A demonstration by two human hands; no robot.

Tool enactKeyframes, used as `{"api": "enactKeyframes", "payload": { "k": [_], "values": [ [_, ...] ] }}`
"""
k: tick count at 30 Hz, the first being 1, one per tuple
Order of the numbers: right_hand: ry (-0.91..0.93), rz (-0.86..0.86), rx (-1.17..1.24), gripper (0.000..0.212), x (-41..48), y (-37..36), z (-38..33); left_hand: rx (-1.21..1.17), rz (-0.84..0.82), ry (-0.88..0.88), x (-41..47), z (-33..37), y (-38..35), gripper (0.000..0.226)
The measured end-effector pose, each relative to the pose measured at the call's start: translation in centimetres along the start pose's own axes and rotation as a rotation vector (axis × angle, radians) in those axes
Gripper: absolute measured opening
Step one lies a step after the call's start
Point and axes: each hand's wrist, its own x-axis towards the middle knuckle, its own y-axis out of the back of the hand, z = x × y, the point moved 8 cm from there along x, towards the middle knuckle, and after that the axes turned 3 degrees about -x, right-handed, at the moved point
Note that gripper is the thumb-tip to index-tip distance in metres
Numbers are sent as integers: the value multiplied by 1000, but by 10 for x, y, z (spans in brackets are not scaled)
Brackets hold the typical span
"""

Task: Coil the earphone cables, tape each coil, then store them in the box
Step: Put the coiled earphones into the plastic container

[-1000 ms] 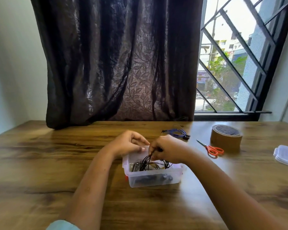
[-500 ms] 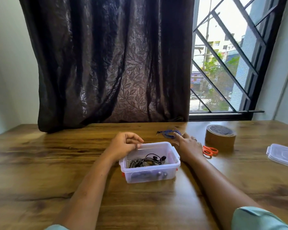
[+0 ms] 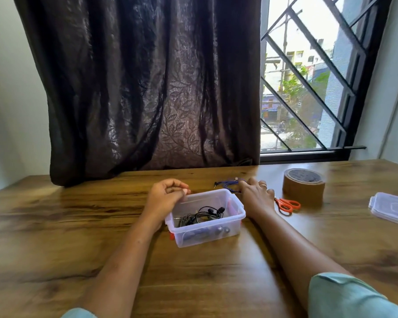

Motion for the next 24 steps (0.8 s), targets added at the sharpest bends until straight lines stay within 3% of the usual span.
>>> {"api": "enactKeyframes", "payload": {
  "k": [7, 13, 24],
  "values": [
    [-28, 74, 172, 14, -2, 8, 2, -64, -11, 36, 1, -3, -2, 10],
    [15, -22, 19, 31, -1, -2, -1, -57, 1, 35, 0, -3, -1, 11],
    [87, 24, -127, 28, -1, 3, -14, -41, 15, 27, 1, -3, 1, 13]
  ]
}}
